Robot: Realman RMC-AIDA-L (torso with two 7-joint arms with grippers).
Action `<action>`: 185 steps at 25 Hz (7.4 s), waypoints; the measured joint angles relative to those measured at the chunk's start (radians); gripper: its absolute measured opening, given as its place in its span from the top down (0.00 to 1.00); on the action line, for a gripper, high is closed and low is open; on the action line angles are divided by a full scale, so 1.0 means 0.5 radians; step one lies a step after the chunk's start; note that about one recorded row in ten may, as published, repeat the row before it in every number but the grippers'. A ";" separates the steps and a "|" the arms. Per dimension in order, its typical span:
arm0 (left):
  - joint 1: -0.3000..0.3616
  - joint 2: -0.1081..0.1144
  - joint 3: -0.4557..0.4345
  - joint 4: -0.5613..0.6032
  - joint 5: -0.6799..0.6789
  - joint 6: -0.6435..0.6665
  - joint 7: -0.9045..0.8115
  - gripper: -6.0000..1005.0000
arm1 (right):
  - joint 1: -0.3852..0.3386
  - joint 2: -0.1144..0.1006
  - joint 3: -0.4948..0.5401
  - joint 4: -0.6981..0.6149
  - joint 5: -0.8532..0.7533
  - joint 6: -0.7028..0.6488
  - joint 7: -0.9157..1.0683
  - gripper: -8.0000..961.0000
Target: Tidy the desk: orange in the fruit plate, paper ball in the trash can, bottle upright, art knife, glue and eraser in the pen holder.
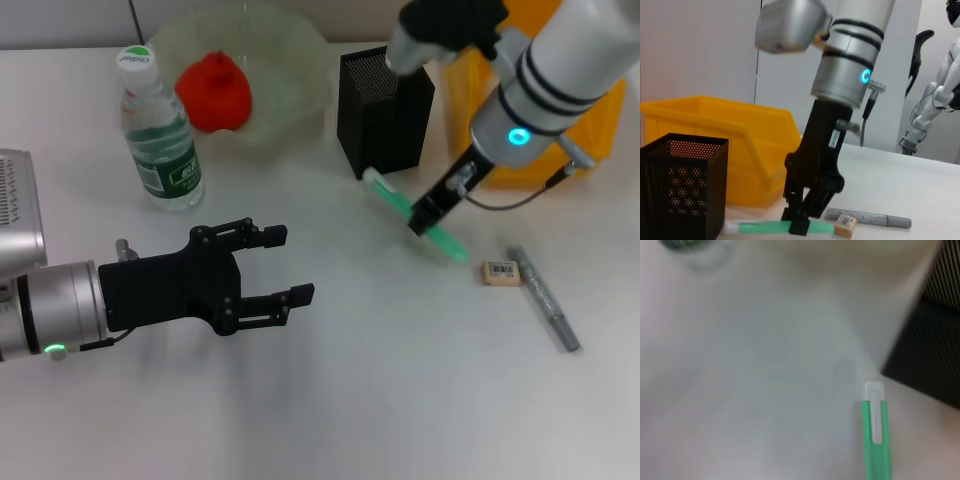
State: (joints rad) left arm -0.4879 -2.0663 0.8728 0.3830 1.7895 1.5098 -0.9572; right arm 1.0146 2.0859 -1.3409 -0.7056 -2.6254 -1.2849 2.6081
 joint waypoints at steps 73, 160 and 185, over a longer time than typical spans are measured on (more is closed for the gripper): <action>0.065 0.000 -0.020 -0.011 -0.036 0.096 0.000 0.22 | -0.850 -0.143 0.838 -0.424 1.835 -0.465 -1.848 0.21; 0.077 -0.006 -0.025 -0.062 -0.147 0.154 -0.013 0.22 | -0.438 -0.013 0.174 -0.743 0.035 -0.440 -1.378 0.73; 0.085 -0.006 -0.025 -0.064 -0.146 0.209 0.006 0.22 | -0.219 -0.009 0.364 -0.645 0.205 0.321 -0.814 0.63</action>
State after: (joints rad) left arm -0.4454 -2.0693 0.8605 0.3511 1.7166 1.6144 -0.9542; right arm 0.9049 2.0814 -1.1587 -1.0282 -2.5229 -1.1242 2.2011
